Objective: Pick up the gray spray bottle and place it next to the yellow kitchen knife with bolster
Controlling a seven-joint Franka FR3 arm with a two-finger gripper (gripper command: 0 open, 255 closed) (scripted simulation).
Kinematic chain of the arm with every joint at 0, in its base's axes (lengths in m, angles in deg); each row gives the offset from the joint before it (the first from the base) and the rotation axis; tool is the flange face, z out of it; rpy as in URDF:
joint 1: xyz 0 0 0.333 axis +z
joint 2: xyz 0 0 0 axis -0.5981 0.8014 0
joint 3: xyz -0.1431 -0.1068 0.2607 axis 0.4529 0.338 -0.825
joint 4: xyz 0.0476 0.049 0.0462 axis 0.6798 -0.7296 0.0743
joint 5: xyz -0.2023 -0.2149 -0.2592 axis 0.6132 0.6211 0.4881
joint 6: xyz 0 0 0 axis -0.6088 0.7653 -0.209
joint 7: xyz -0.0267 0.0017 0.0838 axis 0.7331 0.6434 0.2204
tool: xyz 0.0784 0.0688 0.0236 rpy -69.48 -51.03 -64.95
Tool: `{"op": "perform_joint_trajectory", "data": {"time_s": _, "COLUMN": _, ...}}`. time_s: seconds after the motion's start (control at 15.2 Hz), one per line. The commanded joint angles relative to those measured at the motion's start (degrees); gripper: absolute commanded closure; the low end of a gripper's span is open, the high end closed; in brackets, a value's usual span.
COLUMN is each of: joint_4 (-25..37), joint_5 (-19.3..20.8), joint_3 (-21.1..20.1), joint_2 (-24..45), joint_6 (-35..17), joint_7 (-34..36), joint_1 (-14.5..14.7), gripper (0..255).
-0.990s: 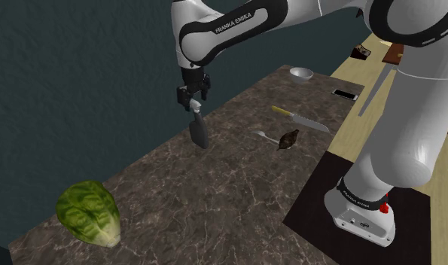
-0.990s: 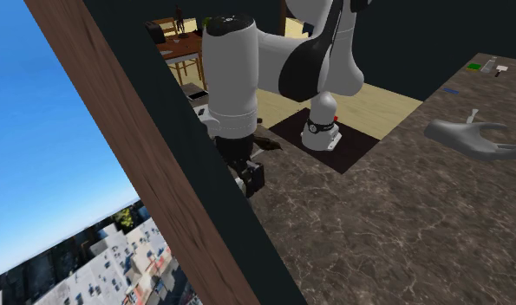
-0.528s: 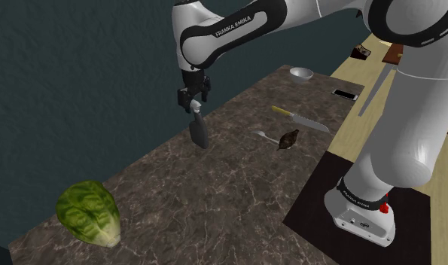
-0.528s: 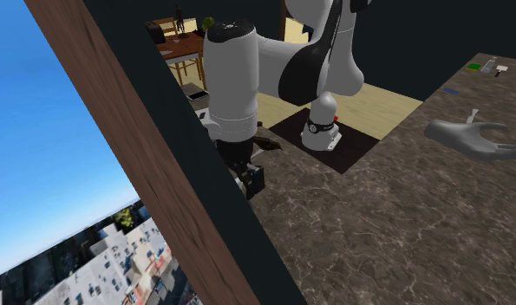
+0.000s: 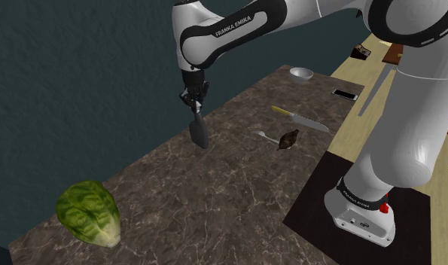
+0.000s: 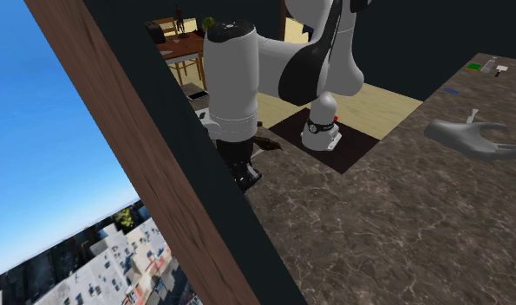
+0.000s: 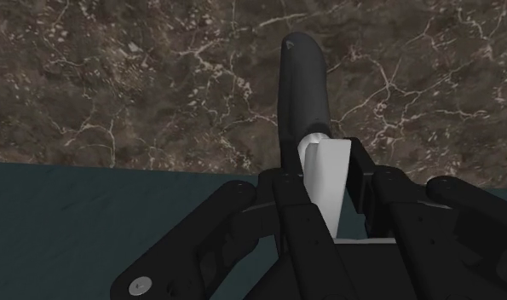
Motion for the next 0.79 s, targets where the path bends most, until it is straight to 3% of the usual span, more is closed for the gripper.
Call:
{"op": "perform_joint_trajectory", "data": {"time_s": 0.0, "joint_4": -0.01, "joint_5": 0.00, "joint_3": 0.00, "joint_2": 0.01, "joint_6": 0.00, "joint_7": 0.00, "joint_1": 0.00, "gripper": 255}}
{"op": "perform_joint_trajectory", "data": {"time_s": 0.73, "joint_4": 4.79, "joint_5": -0.42, "joint_3": -0.10, "joint_2": -1.66, "joint_6": 6.44, "joint_7": -0.36, "joint_1": -0.03, "gripper": 255}}
